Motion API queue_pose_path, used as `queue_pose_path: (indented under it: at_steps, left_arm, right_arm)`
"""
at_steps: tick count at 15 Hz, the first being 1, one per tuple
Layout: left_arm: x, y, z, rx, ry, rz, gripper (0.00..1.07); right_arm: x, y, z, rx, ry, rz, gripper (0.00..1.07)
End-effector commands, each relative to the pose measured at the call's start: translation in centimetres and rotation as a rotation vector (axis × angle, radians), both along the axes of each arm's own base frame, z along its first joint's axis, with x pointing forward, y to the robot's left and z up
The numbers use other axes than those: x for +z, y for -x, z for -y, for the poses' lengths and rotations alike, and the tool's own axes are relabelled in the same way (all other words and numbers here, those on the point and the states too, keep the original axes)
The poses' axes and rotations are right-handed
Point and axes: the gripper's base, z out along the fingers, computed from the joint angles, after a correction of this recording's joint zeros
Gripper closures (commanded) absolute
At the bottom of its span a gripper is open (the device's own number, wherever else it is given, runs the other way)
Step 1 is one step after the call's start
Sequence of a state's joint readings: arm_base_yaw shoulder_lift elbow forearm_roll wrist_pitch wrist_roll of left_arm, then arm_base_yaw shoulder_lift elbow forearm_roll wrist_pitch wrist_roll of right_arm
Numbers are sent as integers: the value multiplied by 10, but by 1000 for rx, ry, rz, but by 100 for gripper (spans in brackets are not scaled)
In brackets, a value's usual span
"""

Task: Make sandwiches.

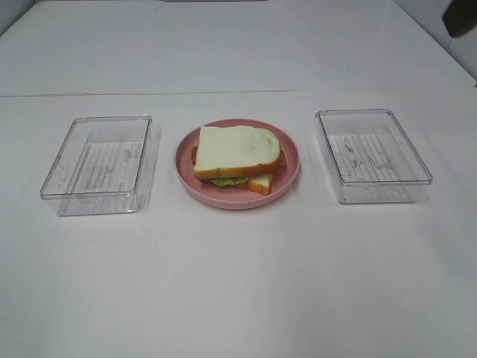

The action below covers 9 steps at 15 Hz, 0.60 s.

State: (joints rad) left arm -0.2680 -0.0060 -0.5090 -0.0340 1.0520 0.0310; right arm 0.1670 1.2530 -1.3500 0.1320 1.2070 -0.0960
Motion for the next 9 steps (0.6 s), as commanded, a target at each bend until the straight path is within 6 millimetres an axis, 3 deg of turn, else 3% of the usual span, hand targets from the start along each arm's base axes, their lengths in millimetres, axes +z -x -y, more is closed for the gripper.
queue_pose_path:
  at_steps: [1, 2, 3, 4, 5, 7, 9]
  left_arm:
    - [-1, 2, 0, -2, 8, 28, 35]
    - [-1, 2, 0, -2, 8, 28, 35]
    - [-1, 2, 0, -3, 9, 28, 35]
    - [-1, 2, 0, -3, 10, 27, 35]
    - [-1, 2, 0, -3, 10, 27, 35]
    - [-1, 2, 0, -3, 10, 27, 35]
    - [-1, 2, 0, -3, 10, 27, 35]
  right_arm:
    - [-13, 55, 10, -1, 6, 2, 28]
    - [-18, 69, 12, -1, 5, 5, 28]
    - [-39, 105, 18, -2, 4, 8, 28]
    - [-44, 116, 20, -3, 1, 25, 28]
    - [-75, 155, 27, -1, -1, 46, 28]
    - [-104, 184, 32, 5, -9, 135, 28]
    - [-118, 197, 34, 1, -23, 213, 28]
